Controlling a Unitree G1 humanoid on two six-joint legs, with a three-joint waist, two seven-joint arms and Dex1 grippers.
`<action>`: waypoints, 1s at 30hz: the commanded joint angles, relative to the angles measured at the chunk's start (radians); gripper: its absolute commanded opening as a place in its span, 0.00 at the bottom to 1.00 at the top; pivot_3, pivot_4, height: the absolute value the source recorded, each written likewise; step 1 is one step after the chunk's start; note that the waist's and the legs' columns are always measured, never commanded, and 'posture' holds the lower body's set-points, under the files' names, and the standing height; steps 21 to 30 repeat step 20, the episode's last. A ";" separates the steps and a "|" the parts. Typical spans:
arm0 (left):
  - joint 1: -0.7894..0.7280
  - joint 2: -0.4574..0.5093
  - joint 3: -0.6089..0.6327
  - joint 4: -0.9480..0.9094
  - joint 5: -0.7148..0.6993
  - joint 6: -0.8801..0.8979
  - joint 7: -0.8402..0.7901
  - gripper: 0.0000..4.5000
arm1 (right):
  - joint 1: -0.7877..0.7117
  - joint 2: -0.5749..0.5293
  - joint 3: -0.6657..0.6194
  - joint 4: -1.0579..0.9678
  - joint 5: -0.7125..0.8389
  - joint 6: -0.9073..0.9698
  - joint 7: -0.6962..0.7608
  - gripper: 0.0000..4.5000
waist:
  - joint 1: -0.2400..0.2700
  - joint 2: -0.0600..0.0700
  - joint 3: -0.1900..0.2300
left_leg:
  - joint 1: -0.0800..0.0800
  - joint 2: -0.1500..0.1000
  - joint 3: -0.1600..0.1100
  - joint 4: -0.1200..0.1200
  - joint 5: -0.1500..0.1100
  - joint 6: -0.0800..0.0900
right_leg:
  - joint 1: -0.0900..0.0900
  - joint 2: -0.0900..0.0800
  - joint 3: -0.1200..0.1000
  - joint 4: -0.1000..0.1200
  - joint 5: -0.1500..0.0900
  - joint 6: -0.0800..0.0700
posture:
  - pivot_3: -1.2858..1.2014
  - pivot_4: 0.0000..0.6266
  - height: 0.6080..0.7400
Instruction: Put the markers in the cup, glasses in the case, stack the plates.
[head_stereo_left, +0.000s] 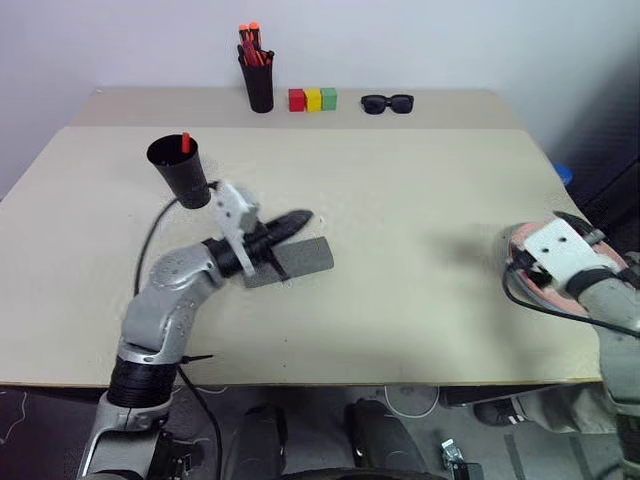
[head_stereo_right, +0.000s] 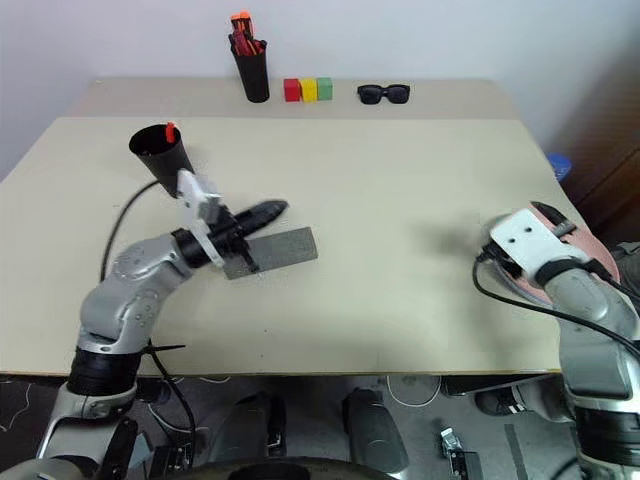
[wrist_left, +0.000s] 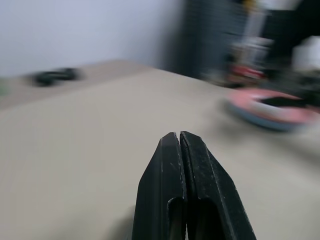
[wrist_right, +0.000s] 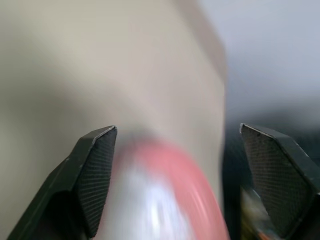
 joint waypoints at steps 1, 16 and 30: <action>0.055 0.038 0.115 -0.006 0.079 -0.049 0.120 0.00 | -0.100 0.082 0.017 -0.057 0.202 0.046 0.079 0.90 | -0.003 0.000 0.000 | 0.000 0.000 0.000 0.000 0.000 0.000 | 0.000 0.000 0.000 0.000 0.000 0.000 | 0.52 0.24 0.89; 0.415 0.087 0.330 -0.148 0.152 -0.035 0.279 0.00 | -0.235 0.093 0.150 0.117 0.378 0.055 0.279 0.90 | 0.004 -0.002 0.002 | 0.000 0.000 0.002 0.000 -0.001 0.001 | 0.000 -0.003 -0.001 -0.001 -0.002 -0.004 | 0.52 0.24 0.89; 0.424 0.077 0.333 -0.151 0.159 -0.030 0.310 0.00 | -0.264 0.097 0.176 0.166 0.366 0.022 0.290 0.90 | -0.001 -0.002 0.002 | 0.000 0.001 0.002 0.000 -0.001 0.001 | 0.000 -0.003 -0.001 -0.001 -0.002 -0.004 | 0.52 0.24 0.89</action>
